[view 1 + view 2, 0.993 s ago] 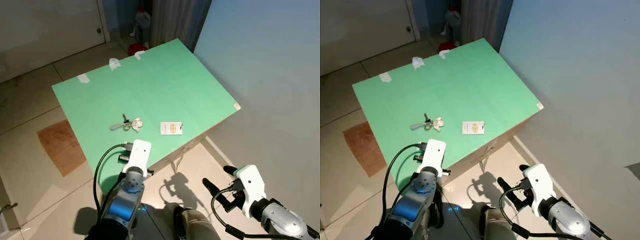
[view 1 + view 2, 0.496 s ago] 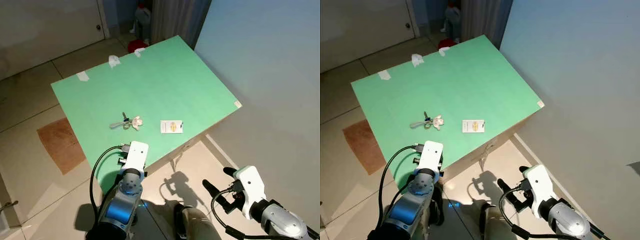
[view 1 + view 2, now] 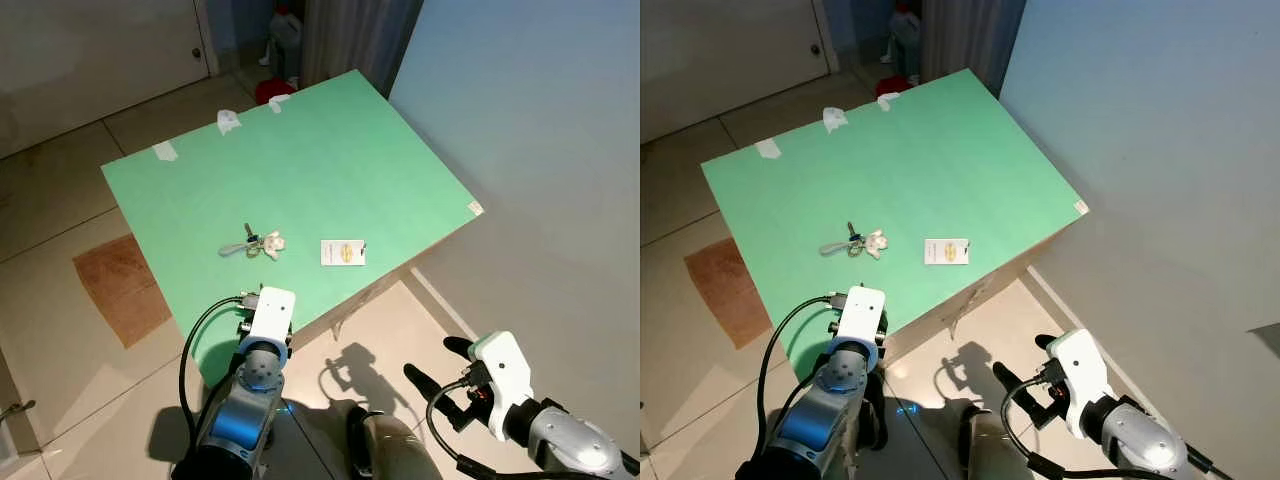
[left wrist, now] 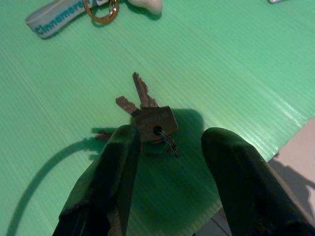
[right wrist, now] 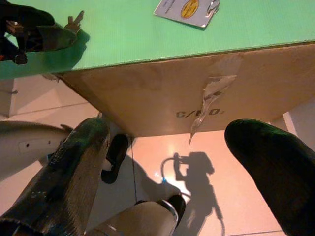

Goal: Hang keys on a hook

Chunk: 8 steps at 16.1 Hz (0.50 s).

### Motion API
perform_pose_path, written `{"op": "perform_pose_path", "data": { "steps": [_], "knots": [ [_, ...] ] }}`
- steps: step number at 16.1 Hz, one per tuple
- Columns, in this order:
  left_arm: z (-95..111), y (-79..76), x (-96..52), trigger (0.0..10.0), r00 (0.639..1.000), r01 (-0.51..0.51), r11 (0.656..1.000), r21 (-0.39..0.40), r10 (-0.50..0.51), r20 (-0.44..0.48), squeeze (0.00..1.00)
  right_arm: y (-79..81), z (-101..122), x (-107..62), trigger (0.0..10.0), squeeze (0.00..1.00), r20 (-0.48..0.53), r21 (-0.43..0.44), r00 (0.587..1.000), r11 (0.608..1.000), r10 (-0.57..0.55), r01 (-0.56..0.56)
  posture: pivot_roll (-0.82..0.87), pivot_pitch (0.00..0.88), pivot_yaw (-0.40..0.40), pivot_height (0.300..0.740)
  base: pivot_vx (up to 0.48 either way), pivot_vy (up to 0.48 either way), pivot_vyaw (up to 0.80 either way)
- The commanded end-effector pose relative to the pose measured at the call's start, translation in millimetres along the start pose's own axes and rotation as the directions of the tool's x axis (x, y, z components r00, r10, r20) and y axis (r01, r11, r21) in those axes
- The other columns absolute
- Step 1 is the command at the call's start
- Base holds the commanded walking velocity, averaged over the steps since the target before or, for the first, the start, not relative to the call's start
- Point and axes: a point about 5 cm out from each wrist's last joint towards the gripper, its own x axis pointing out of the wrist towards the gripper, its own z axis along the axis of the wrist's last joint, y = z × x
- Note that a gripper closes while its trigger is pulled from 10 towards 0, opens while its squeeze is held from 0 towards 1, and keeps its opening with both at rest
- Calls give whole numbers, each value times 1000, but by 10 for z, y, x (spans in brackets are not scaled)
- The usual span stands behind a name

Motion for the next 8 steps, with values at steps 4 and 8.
{"op": "perform_pose_path", "data": {
  "steps": [4,8],
  "knots": [
    [-51,-331,-83,10000,997,54,995,-78,-59,-56,0,-27,-6,-26,10000,0,-18,5,1000,1000,5,-5,-353,306,-97,736,0,0,0],
    [-72,-355,-75,4314,995,70,991,-114,-78,-67,0,1,-19,-33,10000,0,-25,6,1000,1000,16,-16,-355,306,-101,736,0,0,0]
  ]
}}
